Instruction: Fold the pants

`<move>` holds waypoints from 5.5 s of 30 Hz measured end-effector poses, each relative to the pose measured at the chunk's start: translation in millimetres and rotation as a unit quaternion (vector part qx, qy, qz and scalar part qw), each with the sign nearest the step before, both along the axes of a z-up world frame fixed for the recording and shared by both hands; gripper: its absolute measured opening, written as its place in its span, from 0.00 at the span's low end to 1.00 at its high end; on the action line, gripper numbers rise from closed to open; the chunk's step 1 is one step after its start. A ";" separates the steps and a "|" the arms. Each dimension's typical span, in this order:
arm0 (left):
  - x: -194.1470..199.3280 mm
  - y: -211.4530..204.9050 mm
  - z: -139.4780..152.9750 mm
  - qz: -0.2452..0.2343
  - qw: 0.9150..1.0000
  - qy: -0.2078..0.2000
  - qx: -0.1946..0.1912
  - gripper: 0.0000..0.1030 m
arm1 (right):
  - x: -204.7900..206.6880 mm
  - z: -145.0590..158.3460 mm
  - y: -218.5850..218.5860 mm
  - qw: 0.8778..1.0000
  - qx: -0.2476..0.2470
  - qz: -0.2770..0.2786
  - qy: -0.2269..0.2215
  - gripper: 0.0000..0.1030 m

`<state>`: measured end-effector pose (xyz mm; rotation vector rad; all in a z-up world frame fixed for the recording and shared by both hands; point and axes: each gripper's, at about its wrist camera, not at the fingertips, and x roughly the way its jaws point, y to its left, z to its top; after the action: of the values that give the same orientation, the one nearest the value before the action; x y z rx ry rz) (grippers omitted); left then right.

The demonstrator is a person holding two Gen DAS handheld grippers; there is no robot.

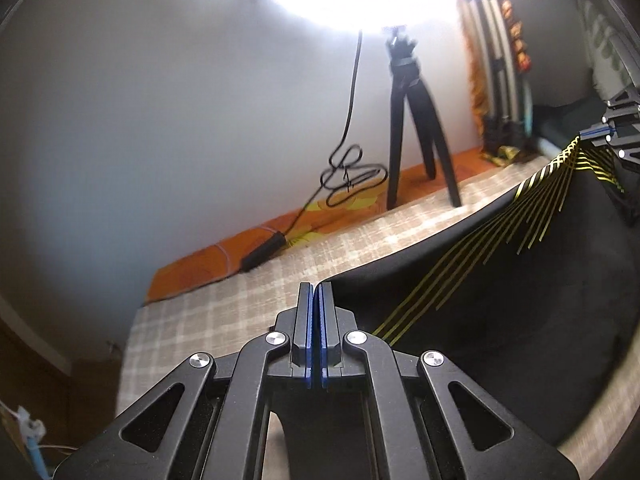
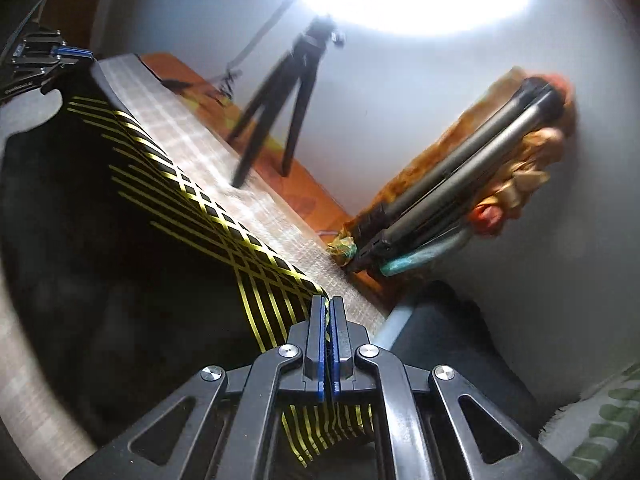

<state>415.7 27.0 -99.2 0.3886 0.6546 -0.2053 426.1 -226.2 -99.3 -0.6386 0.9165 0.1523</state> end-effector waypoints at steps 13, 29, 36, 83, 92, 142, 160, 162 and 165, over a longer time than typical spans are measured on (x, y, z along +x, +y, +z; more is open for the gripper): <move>47.3 10.0 -52.5 0.050 0.997 0.047 0.027 0.01 | 49.6 -73.9 1.1 0.998 -0.019 -0.029 0.053 0.00; -62.8 8.1 14.9 -0.024 0.998 0.036 -0.046 0.30 | -45.5 9.5 -13.2 0.994 0.107 -0.025 0.010 0.71; -138.3 -28.6 -13.8 -0.086 0.983 0.121 -0.105 0.30 | -130.0 3.7 -48.9 0.979 0.186 -0.067 0.040 0.71; -134.4 -61.0 -16.3 -0.113 0.963 0.174 -0.173 0.25 | -119.5 -45.1 -120.4 0.880 0.391 -0.189 0.193 0.67; -107.3 -105.7 -55.7 -0.134 0.963 0.200 -0.124 0.25 | -121.9 -64.6 -140.4 0.809 0.492 -0.264 0.185 0.69; -103.8 -70.7 -46.9 -0.097 0.971 0.163 -0.147 0.32 | -90.5 6.5 -62.3 0.858 0.438 -0.252 0.095 0.27; -122.2 148.2 -13.7 0.083 0.958 0.073 -0.265 0.33 | -17.0 -5.7 197.3 0.929 0.328 -0.074 0.157 0.13; -123.8 164.0 -18.4 0.097 0.954 0.074 -0.275 0.33 | -17.1 -18.6 233.4 0.934 0.308 -0.043 0.174 0.12; -124.1 178.1 -25.0 0.112 0.948 0.078 -0.287 0.33 | -20.3 -38.7 280.1 0.941 0.277 -0.007 0.195 0.12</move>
<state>291.6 205.1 -124.2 -0.2645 0.7560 -0.2016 405.8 53.9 -138.0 -0.0716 1.1927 0.5191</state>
